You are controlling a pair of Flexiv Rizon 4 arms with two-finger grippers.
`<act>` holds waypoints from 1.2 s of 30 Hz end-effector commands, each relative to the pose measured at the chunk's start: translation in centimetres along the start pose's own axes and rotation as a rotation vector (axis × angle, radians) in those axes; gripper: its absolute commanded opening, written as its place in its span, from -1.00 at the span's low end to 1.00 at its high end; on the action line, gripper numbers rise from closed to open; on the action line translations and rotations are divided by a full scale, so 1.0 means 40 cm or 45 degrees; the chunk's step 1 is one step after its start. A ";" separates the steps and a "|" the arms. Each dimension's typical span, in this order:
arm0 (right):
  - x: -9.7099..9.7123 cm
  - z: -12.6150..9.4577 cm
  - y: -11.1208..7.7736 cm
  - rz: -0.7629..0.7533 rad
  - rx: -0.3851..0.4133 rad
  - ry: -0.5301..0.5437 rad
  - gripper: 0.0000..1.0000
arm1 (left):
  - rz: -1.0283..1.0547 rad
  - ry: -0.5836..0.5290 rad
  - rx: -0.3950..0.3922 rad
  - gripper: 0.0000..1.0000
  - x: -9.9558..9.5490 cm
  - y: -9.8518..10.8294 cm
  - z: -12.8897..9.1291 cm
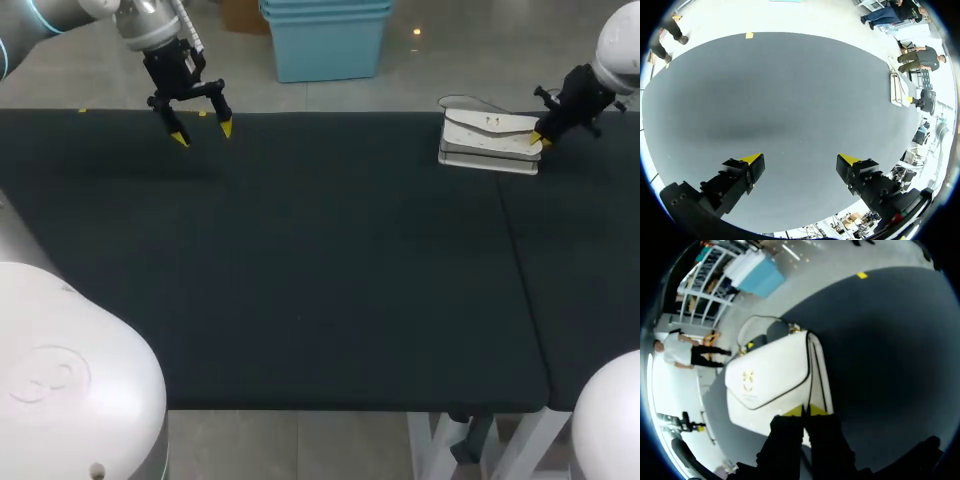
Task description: Pick up the bag, open it, inspect its contents, close it, and place it on the opposite side
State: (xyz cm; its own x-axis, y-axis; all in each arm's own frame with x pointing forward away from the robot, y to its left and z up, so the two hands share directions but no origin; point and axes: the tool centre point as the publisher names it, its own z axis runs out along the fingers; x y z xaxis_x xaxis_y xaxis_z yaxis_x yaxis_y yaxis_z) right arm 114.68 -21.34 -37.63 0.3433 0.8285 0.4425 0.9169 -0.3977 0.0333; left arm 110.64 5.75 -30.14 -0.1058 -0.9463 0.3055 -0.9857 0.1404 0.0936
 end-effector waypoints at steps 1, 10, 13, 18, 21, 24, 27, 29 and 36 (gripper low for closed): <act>-0.050 -0.033 0.038 0.001 -0.014 -0.031 -1.00 | -0.007 -0.070 0.066 1.00 0.009 0.038 -0.027; -0.111 -0.069 0.108 -0.039 -0.009 -0.063 -1.00 | -0.002 -0.148 0.092 1.00 -0.008 0.052 -0.050; -0.108 -0.064 0.115 -0.068 0.011 -0.070 -1.00 | -0.005 -0.156 0.095 1.00 -0.011 0.052 -0.052; -0.097 -0.048 0.115 -0.112 0.044 -0.079 -1.00 | 0.008 -0.176 0.093 1.00 -0.012 0.053 -0.056; -0.097 -0.044 0.121 -0.126 0.058 -0.089 -1.00 | 0.010 -0.195 0.086 1.00 -0.014 0.056 -0.059; -0.097 -0.045 0.124 -0.131 0.059 -0.092 -1.00 | 0.008 -0.202 0.084 1.00 -0.017 0.058 -0.061; -0.097 -0.050 0.127 -0.136 0.057 -0.098 -1.00 | 0.004 -0.202 0.085 1.00 -0.020 0.060 -0.063; -0.098 -0.054 0.127 -0.139 0.057 -0.098 -1.00 | 0.003 -0.199 0.086 1.00 -0.021 0.061 -0.064; -0.117 -0.073 0.125 -0.109 0.065 -0.076 1.00 | 0.001 -0.189 0.085 1.00 -0.024 0.064 -0.063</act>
State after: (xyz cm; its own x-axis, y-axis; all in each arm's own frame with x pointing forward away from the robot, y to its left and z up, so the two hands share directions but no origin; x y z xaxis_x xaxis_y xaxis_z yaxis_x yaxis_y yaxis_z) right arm 116.84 -27.67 -37.14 0.2727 0.8854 0.3765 0.9475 -0.3150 0.0546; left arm 108.68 7.69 -27.77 -0.1191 -0.9798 0.1608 -0.9916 0.1257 0.0319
